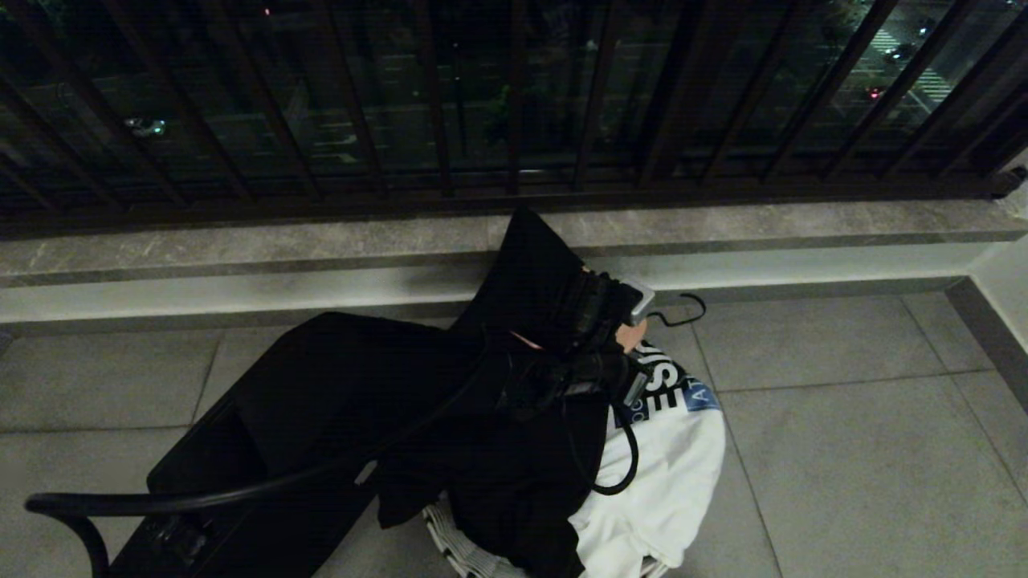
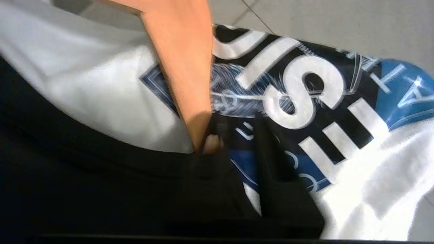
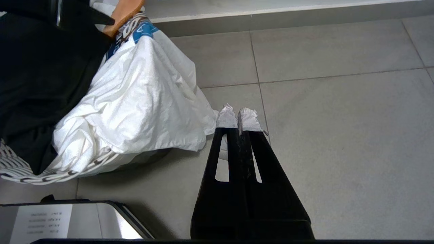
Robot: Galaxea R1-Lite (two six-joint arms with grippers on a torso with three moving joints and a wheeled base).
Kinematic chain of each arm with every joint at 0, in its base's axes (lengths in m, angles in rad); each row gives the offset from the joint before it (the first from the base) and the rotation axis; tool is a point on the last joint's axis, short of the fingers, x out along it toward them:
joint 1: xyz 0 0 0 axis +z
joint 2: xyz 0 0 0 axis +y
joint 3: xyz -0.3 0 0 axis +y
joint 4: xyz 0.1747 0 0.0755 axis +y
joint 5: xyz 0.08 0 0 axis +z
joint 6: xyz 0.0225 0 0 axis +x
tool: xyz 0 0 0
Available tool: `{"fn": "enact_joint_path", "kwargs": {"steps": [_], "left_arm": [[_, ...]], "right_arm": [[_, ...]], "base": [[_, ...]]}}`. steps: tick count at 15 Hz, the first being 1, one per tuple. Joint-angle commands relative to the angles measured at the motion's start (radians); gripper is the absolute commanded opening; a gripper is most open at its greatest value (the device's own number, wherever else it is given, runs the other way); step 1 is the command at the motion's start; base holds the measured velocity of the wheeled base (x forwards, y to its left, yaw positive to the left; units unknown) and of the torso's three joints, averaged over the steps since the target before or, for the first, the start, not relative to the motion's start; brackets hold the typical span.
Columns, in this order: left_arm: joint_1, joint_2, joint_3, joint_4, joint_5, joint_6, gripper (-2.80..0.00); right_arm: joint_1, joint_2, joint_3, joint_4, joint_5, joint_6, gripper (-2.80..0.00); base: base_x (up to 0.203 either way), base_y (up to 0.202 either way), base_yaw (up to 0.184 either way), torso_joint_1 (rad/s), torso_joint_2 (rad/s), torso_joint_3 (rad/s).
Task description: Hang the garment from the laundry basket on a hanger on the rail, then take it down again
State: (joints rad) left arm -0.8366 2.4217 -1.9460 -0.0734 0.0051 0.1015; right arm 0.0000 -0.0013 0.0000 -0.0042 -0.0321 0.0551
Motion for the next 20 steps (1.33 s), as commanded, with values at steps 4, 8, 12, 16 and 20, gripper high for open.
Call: {"fn": "enact_joint_path", "kwargs": {"steps": [4,8,12,16,20], "left_arm": [[0.002,0.014,-0.001,-0.012,0.007,0.026,0.0],[0.003,0.059,-0.001,-0.093,0.028,0.059,0.0],[0.015,0.061,-0.002,-0.098,0.03,0.066,0.0],[0.039,0.073,-0.002,-0.123,0.03,0.076,0.0],[0.045,0.089,-0.002,-0.161,0.029,0.086,0.0]], "right_arm": [[0.0,0.001,0.0,0.001,0.0,0.0,-2.8],[0.0,0.001,0.0,0.0,0.0,0.0,-2.8],[0.0,0.001,0.0,0.0,0.0,0.0,-2.8],[0.0,0.001,0.0,0.0,0.0,0.0,-2.8],[0.0,0.001,0.0,0.0,0.0,0.0,-2.8]], "base": [[0.0,0.0,0.0,0.0,0.0,0.0],[0.0,0.0,0.0,0.0,0.0,0.0],[0.0,0.0,0.0,0.0,0.0,0.0],[0.0,0.0,0.0,0.0,0.0,0.0],[0.0,0.0,0.0,0.0,0.0,0.0]]}}
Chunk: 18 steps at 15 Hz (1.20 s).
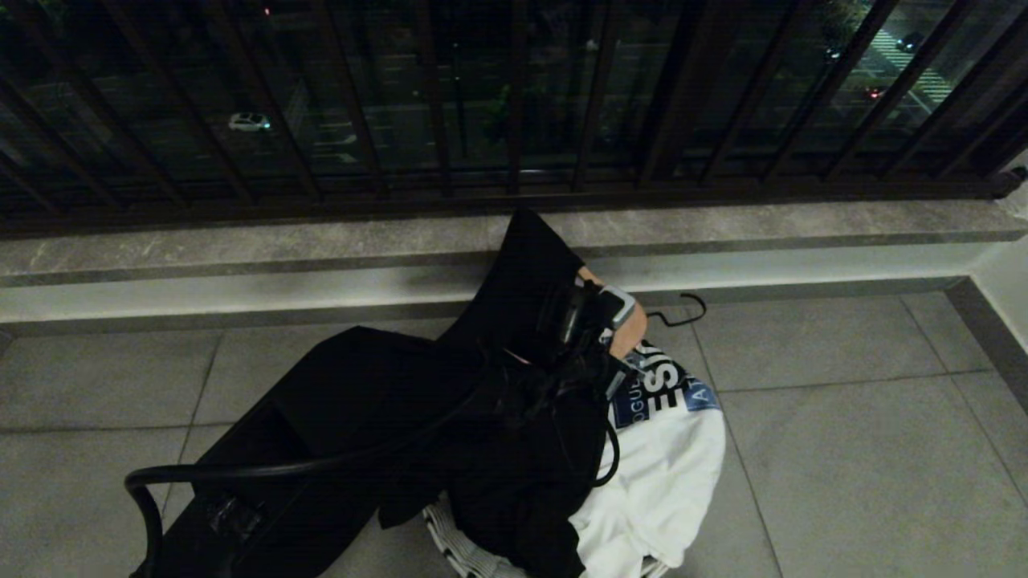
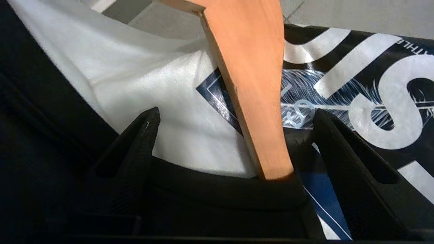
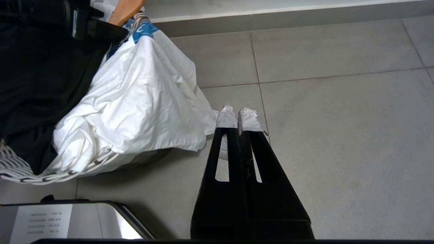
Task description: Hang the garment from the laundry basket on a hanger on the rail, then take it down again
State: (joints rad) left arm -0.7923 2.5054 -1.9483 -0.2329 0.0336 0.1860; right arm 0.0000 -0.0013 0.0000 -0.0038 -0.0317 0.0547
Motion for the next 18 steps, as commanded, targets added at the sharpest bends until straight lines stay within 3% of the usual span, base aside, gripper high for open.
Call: {"fn": "enact_joint_path", "kwargs": {"steps": [1,11,12,18], "left_arm": [[-0.001,0.01,0.0,-0.006,-0.001,0.001,0.0],[-0.011,0.045,-0.001,-0.058,-0.001,0.02,0.0],[-0.011,0.047,-0.001,-0.091,-0.001,0.027,-2.8],[-0.011,0.05,-0.001,-0.1,-0.003,0.036,-2.8]], "right_arm": [[0.0,0.0,0.0,-0.001,0.0,0.001,-2.8],[0.0,0.001,0.0,-0.001,0.0,0.001,-2.8],[0.0,0.001,0.0,-0.001,0.0,0.001,-2.8],[0.0,0.001,0.0,-0.001,0.0,0.001,-2.8]], "base": [[0.0,0.0,0.0,0.0,0.0,0.0],[0.0,0.0,0.0,0.0,0.0,0.0],[0.0,0.0,0.0,0.0,0.0,0.0],[0.0,0.0,0.0,0.0,0.0,0.0]]}}
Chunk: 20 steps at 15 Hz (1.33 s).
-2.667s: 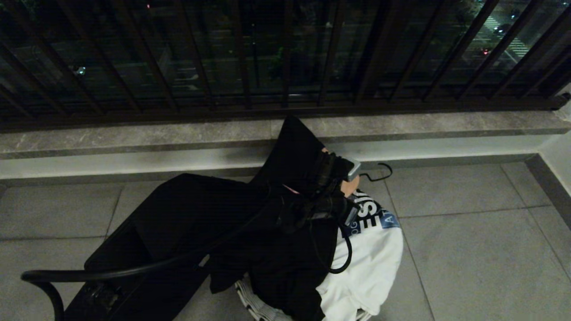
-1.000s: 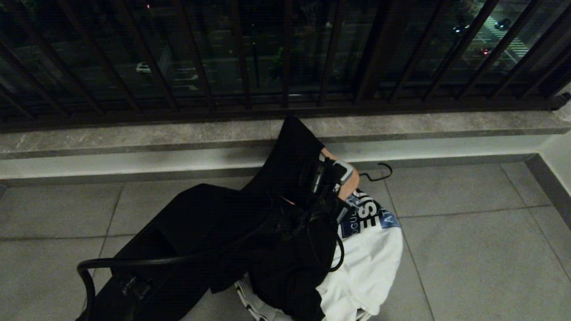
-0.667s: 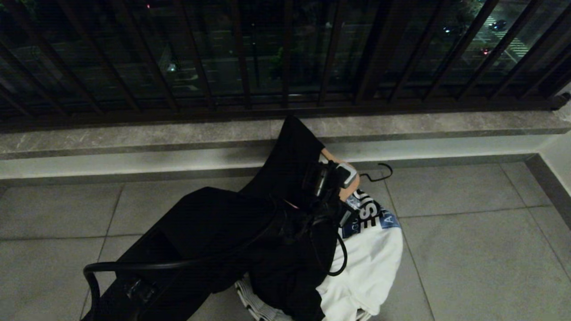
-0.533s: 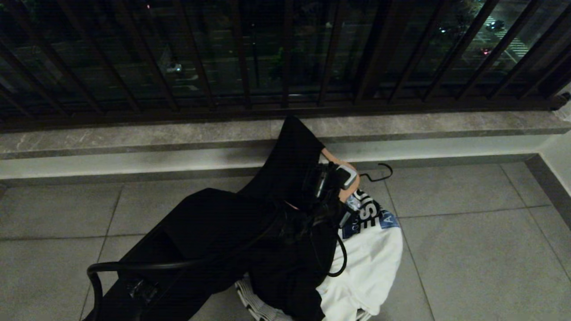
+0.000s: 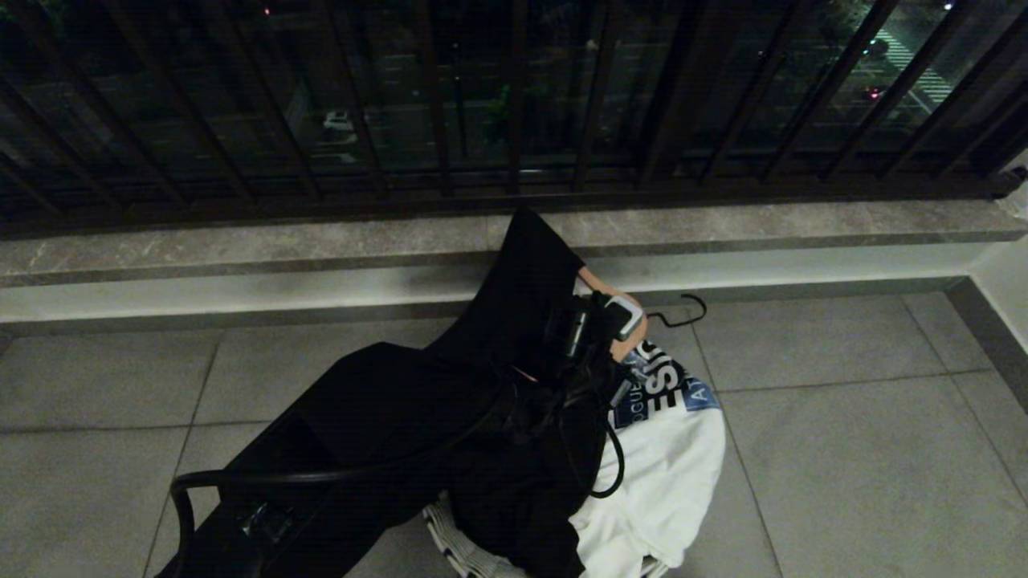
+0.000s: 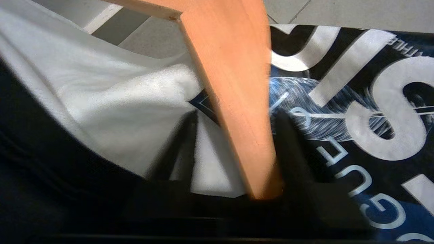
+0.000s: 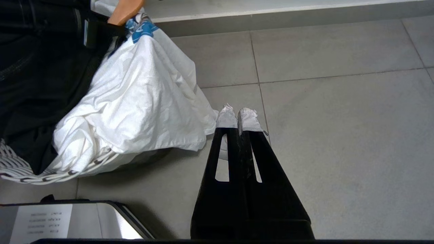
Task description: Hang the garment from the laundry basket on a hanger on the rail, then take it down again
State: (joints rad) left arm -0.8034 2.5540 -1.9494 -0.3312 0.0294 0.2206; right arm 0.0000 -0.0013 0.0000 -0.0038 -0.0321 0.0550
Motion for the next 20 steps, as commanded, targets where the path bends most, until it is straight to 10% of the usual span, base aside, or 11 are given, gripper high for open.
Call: {"fn": "enact_joint_path", "kwargs": {"steps": [1,10,20], "left_arm": [[0.0,0.002,0.0,-0.002,0.001,0.007,-2.8],[-0.003,-0.046,0.002,-0.004,0.001,0.023,-2.8],[-0.015,-0.253,0.096,0.093,0.0,-0.237,-2.8]], "right_arm": [[0.0,0.001,0.0,-0.001,0.0,0.0,-2.8],[0.0,0.001,0.0,-0.001,0.0,0.0,-2.8],[0.0,0.001,0.0,-0.001,0.0,0.0,-2.8]], "base": [[0.0,0.0,0.0,0.0,0.0,0.0],[0.0,0.0,0.0,0.0,0.0,0.0],[0.0,0.0,0.0,0.0,0.0,0.0]]}}
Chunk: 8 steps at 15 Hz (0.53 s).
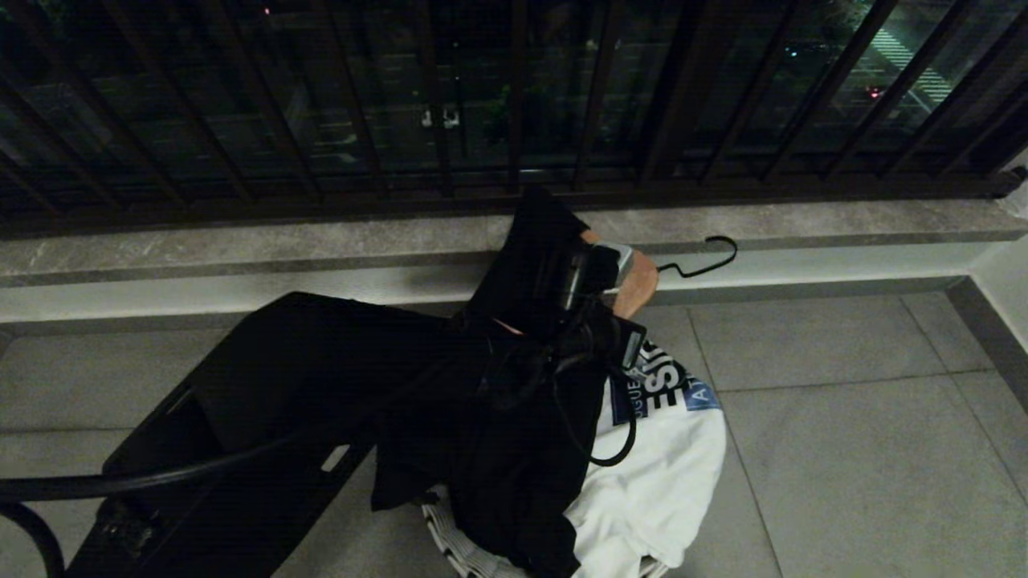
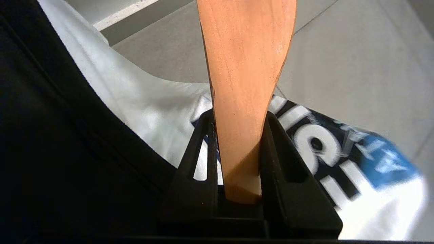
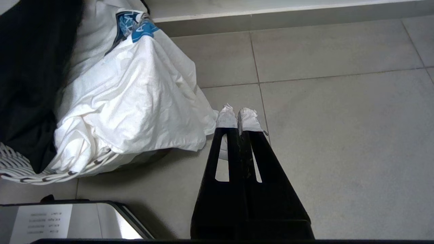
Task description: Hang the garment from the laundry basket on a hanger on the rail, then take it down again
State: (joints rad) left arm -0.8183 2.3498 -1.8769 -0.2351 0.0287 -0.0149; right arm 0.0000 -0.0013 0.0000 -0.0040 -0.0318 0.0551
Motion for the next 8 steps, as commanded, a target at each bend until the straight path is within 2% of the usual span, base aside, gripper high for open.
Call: {"fn": "enact_joint_path", "kwargs": {"steps": [1,5,8], "left_arm": [[0.001,-0.082,0.055,-0.004,-0.001,-0.005,-2.8],[0.001,-0.23,0.177,-0.008,-0.006,-0.077,-2.8],[0.005,-0.367,0.296,-0.01,-0.048,-0.154,-2.8]], "right_arm": [[0.0,0.001,0.0,-0.001,0.0,0.0,-2.8],[0.0,0.001,0.0,-0.001,0.0,0.0,-2.8],[0.0,0.001,0.0,-0.001,0.0,0.0,-2.8]], "base": [[0.0,0.0,0.0,0.0,0.0,0.0],[0.0,0.0,0.0,0.0,0.0,0.0],[0.0,0.0,0.0,0.0,0.0,0.0]]}}
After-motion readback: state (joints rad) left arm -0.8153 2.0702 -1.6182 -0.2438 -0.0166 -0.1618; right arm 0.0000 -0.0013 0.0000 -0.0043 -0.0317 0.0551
